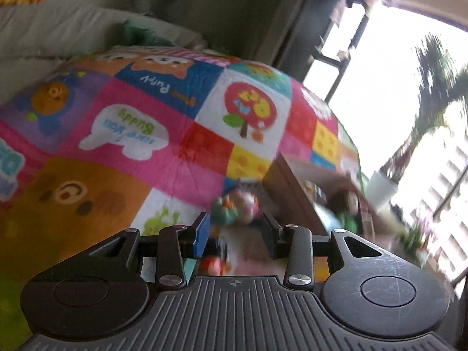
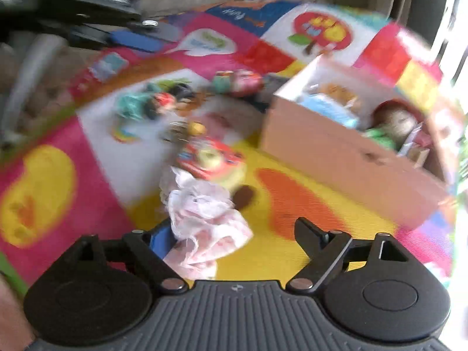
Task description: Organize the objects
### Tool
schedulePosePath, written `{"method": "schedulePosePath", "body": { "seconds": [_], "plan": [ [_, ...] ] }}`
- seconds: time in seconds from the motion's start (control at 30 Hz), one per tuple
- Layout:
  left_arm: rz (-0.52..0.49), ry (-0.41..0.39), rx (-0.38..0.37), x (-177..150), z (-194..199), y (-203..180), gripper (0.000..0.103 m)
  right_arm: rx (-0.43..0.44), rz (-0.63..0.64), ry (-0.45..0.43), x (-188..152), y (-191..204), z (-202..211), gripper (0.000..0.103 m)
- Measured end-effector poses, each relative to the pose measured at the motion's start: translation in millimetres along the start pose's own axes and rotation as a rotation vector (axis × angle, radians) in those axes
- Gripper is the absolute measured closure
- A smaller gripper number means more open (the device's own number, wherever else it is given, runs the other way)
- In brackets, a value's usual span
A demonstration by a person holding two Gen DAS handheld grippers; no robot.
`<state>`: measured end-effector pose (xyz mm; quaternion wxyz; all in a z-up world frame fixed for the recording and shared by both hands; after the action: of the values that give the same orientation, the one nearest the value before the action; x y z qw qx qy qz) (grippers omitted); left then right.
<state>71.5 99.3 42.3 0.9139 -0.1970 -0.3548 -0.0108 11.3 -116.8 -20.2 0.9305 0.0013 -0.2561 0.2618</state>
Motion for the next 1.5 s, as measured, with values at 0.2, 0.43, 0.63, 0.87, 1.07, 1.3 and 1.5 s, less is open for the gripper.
{"method": "schedulePosePath", "body": {
  "seconds": [0.2, 0.43, 0.63, 0.87, 1.07, 1.3, 1.5],
  "plan": [
    [-0.127, 0.035, 0.133, -26, 3, -5, 0.061, -0.186, -0.195, -0.062, -12, -64, 4, 0.015],
    [-0.184, 0.092, 0.186, -39, -18, -22, 0.060, 0.028, -0.436, -0.161, -41, -93, 11, 0.012],
    [-0.173, 0.075, 0.233, -19, -38, -20, 0.061, 0.060, -0.510, -0.190, -54, -94, 4, 0.009],
    [-0.211, 0.168, 0.253, -16, -86, -26, 0.061, 0.048, -0.533, -0.209, -53, -95, 5, 0.006],
    [-0.294, 0.195, 0.150, -40, -78, -53, 0.060, 0.051, -0.548, -0.214, -54, -97, 4, 0.004],
    [-0.204, 0.204, 0.132, -38, -80, -42, 0.061, 0.042, -0.536, -0.210, -53, -95, 4, 0.003],
    [-0.018, 0.163, 0.016, -38, -45, -22, 0.061, -0.048, -0.399, -0.262, -46, -72, 22, 0.004]
  ]
}}
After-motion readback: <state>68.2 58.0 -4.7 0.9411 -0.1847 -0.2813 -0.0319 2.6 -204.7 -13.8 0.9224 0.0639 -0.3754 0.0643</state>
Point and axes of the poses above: each gripper's, at about its wrist camera, not at the fingertips, and z roughly against the way its jaws point, y to its left, x to its top, the point moved 6 cm from there along -z, roughly the way its jaws point, and after that the axes turned 13 degrees about y, right-handed, at the moved point
